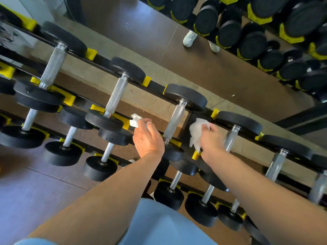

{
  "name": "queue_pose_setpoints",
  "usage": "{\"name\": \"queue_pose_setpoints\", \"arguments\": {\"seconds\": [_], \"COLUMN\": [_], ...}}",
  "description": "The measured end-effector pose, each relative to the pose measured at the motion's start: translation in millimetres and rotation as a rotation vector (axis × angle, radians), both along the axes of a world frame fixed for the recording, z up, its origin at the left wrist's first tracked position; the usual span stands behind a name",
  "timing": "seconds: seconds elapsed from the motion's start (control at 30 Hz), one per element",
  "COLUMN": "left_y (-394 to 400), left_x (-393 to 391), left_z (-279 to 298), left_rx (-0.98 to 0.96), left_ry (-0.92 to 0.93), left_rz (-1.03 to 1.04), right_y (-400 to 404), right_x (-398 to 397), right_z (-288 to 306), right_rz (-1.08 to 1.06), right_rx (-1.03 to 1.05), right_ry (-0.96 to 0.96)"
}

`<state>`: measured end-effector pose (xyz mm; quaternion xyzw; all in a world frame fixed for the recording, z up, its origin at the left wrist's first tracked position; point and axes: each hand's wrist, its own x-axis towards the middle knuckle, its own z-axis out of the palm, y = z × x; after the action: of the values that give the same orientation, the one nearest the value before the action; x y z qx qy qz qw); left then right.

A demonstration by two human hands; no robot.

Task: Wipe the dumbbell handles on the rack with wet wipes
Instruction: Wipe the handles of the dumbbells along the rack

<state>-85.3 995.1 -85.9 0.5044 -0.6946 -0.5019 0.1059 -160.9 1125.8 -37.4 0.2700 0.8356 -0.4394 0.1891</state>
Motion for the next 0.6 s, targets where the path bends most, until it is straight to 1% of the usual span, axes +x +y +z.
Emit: {"name": "queue_pose_setpoints", "arguments": {"seconds": [0.03, 0.07, 0.1, 0.13, 0.17, 0.23, 0.27, 0.3, 0.37, 0.4, 0.43, 0.47, 0.5, 0.57, 0.6], "left_y": [0.1, -0.3, -1.0, -1.6, -2.3, -3.9, -4.3, -4.5, -5.1, -4.9, -4.7, -5.0, -5.9, -5.8, -6.1], "left_x": [0.1, -0.4, -1.3, -2.2, -2.8, -3.4, -3.2, -2.5, -2.3, -2.3, -2.0, -1.8, -1.9, -2.0, -1.9], "left_z": [-0.7, -0.2, 0.4, 1.1, 1.3, 1.3, 1.2, 1.4, 2.9, 3.2, 3.6, 4.5, 5.4, 5.4, 5.6], "left_rx": [0.005, 0.006, 0.0, -0.01, -0.02, -0.033, -0.037, -0.041, -0.043, -0.042, -0.04, -0.038, -0.035, -0.025, -0.021], "left_ry": [-0.008, -0.014, -0.018, -0.017, -0.013, -0.012, -0.013, -0.013, -0.014, -0.016, -0.016, -0.012, -0.007, -0.008, -0.01], "left_rz": [-0.002, -0.004, -0.007, -0.014, -0.017, -0.027, -0.04, -0.049, -0.059, -0.067, -0.075, -0.078, -0.08, -0.088, -0.094], "right_y": [-10.3, -25.3, -41.8, -57.4, -69.8, -74.7, -69.6, -61.6, -49.2, -43.6, -39.5, -35.3, -31.0, -24.4, -26.1], "right_x": [-10.5, -19.7, -25.2, -25.9, -23.4, -8.2, 3.7, 14.3, 30.1, 31.9, 30.3, 24.2, 13.4, -14.8, -24.7], "right_z": [-3.1, -8.5, -13.9, -16.9, -18.1, -16.6, -9.5, -9.1, -3.0, 1.7, 9.1, 12.1, 11.3, 7.0, 3.3], "right_rz": [-0.123, -0.202, -0.225, -0.175, -0.05, 0.293, 0.448, 0.586, 0.818, 0.921, 0.979, 0.942, 0.791, 0.208, -0.056], "right_rx": [-0.072, -0.151, -0.189, -0.147, -0.02, 0.297, 0.385, 0.44, 0.519, 0.534, 0.509, 0.433, 0.32, 0.064, -0.007], "right_ry": [0.007, 0.012, 0.025, 0.051, 0.088, 0.17, 0.181, 0.142, -0.038, -0.133, -0.203, -0.229, -0.224, -0.159, -0.093]}}
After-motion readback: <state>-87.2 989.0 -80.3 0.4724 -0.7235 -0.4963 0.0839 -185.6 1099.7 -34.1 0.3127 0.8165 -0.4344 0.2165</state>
